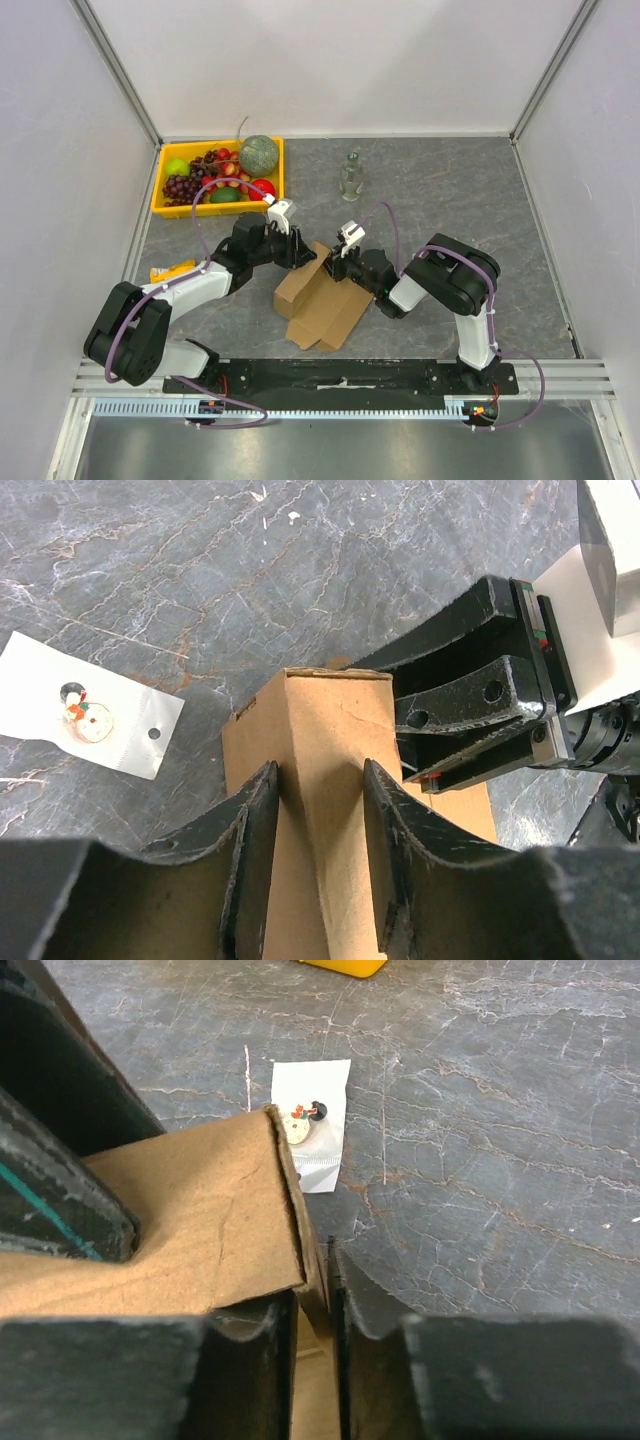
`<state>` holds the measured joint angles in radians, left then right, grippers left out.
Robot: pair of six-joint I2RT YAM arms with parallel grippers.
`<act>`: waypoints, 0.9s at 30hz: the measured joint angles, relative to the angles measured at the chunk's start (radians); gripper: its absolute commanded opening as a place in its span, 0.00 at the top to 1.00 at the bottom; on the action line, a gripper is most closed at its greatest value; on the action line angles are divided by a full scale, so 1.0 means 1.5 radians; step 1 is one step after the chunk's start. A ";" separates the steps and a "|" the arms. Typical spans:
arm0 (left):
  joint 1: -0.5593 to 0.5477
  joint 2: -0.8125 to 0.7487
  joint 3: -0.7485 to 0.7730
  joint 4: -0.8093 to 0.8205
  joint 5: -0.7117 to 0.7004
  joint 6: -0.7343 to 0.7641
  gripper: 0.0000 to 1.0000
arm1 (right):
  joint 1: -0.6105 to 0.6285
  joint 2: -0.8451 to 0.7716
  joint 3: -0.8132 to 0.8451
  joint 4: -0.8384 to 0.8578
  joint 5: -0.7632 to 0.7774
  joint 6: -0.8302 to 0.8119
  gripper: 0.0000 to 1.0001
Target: Fold the paper box
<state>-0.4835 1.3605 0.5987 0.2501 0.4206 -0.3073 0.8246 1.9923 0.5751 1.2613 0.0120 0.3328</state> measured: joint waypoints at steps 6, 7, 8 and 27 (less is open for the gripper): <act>-0.001 0.000 -0.006 -0.006 0.002 -0.002 0.56 | -0.004 0.000 0.001 0.001 -0.004 -0.008 0.47; -0.001 0.000 -0.006 -0.006 0.002 -0.004 0.56 | -0.006 -0.002 0.001 0.000 -0.012 -0.011 0.45; -0.001 0.000 -0.006 -0.006 0.002 -0.005 0.56 | -0.007 -0.005 0.000 -0.001 -0.017 -0.013 0.44; -0.009 -0.039 -0.011 -0.033 -0.015 -0.012 0.55 | 0.004 -0.430 -0.112 -0.223 0.002 0.018 0.33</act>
<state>-0.4976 1.3018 0.5823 0.2012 0.3981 -0.3252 0.8299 1.3479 0.4068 0.9264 0.0151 0.3603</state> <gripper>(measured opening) 0.447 0.664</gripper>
